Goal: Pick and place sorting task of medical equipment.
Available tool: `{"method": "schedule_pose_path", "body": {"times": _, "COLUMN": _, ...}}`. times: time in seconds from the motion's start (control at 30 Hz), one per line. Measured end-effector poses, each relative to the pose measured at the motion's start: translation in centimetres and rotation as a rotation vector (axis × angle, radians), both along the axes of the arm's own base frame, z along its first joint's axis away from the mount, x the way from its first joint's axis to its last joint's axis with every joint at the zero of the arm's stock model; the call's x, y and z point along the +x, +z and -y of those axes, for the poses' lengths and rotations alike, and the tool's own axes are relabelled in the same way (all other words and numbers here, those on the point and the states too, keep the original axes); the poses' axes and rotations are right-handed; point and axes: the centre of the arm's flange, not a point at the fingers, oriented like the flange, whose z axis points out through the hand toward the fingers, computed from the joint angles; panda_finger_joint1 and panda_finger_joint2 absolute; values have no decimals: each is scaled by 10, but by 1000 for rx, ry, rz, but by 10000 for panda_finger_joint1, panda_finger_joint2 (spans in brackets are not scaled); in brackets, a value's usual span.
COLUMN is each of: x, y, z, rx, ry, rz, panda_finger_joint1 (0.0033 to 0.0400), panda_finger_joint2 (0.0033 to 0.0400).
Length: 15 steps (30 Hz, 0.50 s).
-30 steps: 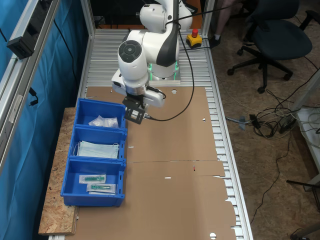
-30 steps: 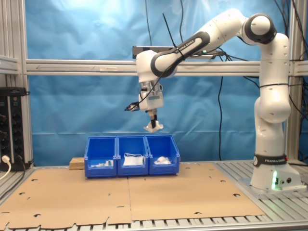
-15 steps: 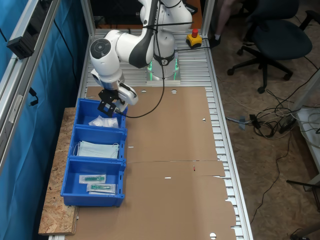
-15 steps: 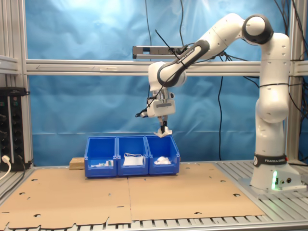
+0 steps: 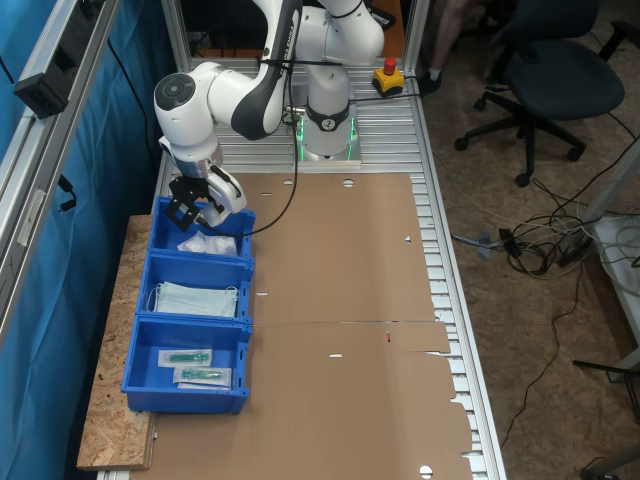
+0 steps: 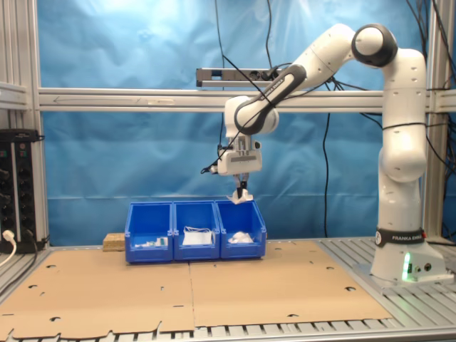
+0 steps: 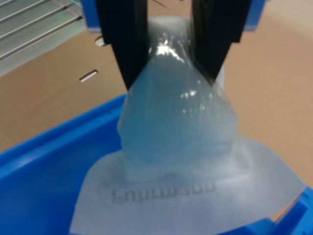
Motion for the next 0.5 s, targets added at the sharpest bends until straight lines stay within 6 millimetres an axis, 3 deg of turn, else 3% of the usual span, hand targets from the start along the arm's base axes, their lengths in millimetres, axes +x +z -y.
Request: {"method": "schedule_pose_path", "body": {"times": 0.5, "x": 4, "y": -8, "z": 7, "rx": -25, "ry": -9, "rz": 24, "panda_finger_joint1": 61, "panda_finger_joint2": 61}}
